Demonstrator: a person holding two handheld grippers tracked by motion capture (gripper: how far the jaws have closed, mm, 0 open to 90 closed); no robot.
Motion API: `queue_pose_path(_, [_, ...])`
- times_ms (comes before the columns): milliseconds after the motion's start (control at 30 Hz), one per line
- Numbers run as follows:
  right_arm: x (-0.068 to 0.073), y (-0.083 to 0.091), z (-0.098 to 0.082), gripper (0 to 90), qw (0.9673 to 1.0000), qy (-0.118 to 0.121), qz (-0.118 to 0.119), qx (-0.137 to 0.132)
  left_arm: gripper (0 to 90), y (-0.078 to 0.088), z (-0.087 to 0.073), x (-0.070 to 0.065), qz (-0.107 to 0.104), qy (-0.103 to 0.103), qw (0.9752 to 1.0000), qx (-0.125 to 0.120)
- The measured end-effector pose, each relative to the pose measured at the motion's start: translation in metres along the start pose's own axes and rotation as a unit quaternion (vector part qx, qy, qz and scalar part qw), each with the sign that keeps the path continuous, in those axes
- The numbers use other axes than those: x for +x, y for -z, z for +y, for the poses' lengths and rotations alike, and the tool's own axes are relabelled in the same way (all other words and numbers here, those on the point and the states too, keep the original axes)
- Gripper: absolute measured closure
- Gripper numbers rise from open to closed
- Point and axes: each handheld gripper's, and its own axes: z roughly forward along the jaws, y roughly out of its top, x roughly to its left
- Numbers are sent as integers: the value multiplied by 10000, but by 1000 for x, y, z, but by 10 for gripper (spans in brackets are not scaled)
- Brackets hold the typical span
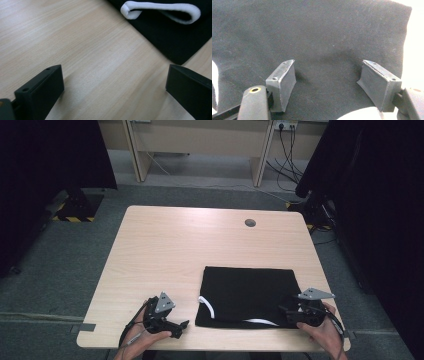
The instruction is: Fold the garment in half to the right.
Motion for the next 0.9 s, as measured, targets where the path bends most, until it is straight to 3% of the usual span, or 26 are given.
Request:
queue_pose_path(233, [0,0,1,289,10000,12,-5,7,9,-4,4,-25,-242,-269,9993,-132])
queue_pose_path(400, [1,0,0,286,10000,-7,-2,10,12,-15,7,-44,-384,-468,9982,-40])
queue_pose_path(500, [0,-1,1,284,10000,28,4,14,0,-20,12,-49,-430,-474,9980,-1])
queue_pose_path(567, [0,-1,1,284,10000,27,9,9,0,-23,17,-51,-405,-377,9985,33])
queue_pose_path(700, [1,-1,1,284,10000,22,7,12,21,-33,27,-49,-145,-475,9988,56])
queue_pose_path(900, [0,-1,1,282,10000,48,26,11,22,-41,35,-48,-154,-534,9985,24])
